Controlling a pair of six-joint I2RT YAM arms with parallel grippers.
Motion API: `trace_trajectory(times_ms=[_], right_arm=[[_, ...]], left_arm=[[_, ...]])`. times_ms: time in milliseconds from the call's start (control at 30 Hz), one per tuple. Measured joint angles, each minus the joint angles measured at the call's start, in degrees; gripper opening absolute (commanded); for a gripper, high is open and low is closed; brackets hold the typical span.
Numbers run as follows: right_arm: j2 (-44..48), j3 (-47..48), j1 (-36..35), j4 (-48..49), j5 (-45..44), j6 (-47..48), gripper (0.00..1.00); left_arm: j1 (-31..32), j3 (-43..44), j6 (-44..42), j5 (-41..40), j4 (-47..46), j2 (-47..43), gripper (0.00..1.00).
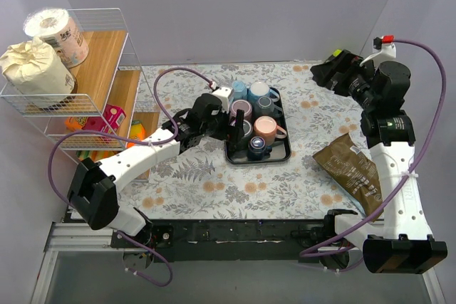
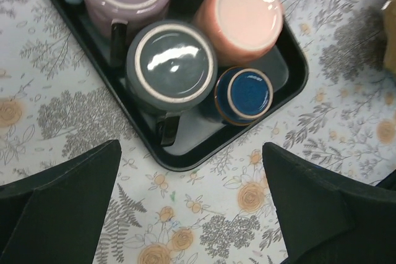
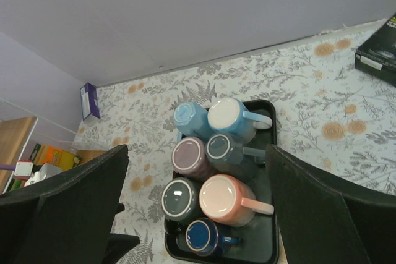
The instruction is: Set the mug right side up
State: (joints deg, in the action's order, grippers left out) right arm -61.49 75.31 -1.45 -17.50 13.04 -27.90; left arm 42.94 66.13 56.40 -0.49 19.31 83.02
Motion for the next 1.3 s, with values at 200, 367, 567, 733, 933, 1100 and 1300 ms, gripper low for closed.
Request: trace_trajectory(times_ms=[200,367,567,733,933,1100,1300], right_arm=[[2.25,-2.89,0.00,-0.76,0.24,0.44,0.97],[3.04,-4.44,-0.02,-0.74,3.98,1.29,0.91],[3.28,-8.79,-0.24,-1.53,6.97,1.25,0.85],[3.39,-10.62,-1.75,-2.62,7.45,1.07,0.83],[3.39,-12.31,-4.61,-3.04,7.26,0.90,0.81],[3.41,-13.14,-6.49,-3.04,6.73,0.66,0.80],[3.43,-13.97,-6.69,-3.17,6.43,0.61,0.80]], left_arm=[[-0.68,-3.21,2.32,-1.29,0.37,0.35,0.98],[-1.49,-5.60,4.00,0.02,-0.87,0.37,0.98],[-1.57,-13.53,3.58,4.48,-5.33,0.44,0.98],[-1.57,-14.73,2.78,5.97,-9.25,2.91,0.95],[-1.57,-13.14,1.90,6.69,-12.83,7.82,0.72],[-1.57,-9.97,1.27,6.58,-13.97,12.81,0.60],[-1.57,-7.67,-0.17,5.35,-13.75,14.10,0.45]])
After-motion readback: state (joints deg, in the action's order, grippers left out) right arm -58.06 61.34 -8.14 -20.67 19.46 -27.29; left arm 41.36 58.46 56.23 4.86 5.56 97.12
